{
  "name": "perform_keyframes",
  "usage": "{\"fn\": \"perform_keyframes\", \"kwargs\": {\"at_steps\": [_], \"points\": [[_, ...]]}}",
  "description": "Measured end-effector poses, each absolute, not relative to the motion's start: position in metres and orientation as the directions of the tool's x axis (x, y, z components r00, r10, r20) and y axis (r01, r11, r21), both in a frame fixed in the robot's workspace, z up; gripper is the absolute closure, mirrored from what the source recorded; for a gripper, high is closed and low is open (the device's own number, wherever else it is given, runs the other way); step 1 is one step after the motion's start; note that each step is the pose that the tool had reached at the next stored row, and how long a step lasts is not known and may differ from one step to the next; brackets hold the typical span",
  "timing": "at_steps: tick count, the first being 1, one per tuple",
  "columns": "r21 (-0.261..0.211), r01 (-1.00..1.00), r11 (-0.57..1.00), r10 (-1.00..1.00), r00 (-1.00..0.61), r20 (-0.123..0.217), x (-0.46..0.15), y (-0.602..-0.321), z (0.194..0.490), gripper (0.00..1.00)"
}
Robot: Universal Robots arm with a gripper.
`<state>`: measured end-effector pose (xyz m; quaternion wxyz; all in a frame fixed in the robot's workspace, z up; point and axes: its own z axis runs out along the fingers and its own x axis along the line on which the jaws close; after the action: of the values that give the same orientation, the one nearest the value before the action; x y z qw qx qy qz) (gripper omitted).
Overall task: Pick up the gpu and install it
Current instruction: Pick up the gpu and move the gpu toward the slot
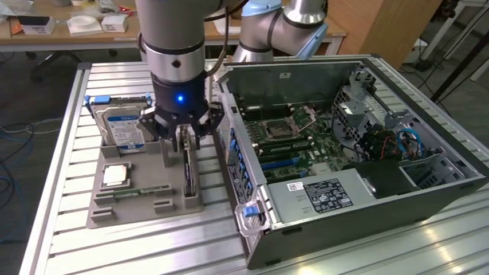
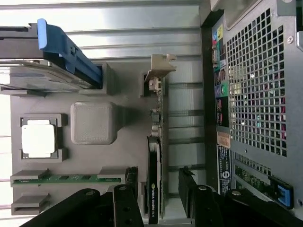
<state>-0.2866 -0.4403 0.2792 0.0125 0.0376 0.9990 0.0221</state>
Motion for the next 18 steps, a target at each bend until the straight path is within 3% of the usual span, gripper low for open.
{"fn": "perform_keyframes", "kwargs": {"at_steps": [18], "points": [[0.045, 0.093, 0.995, 0.095, -0.995, -0.023, -0.288, -0.448, 0.246, 0.53]]}}
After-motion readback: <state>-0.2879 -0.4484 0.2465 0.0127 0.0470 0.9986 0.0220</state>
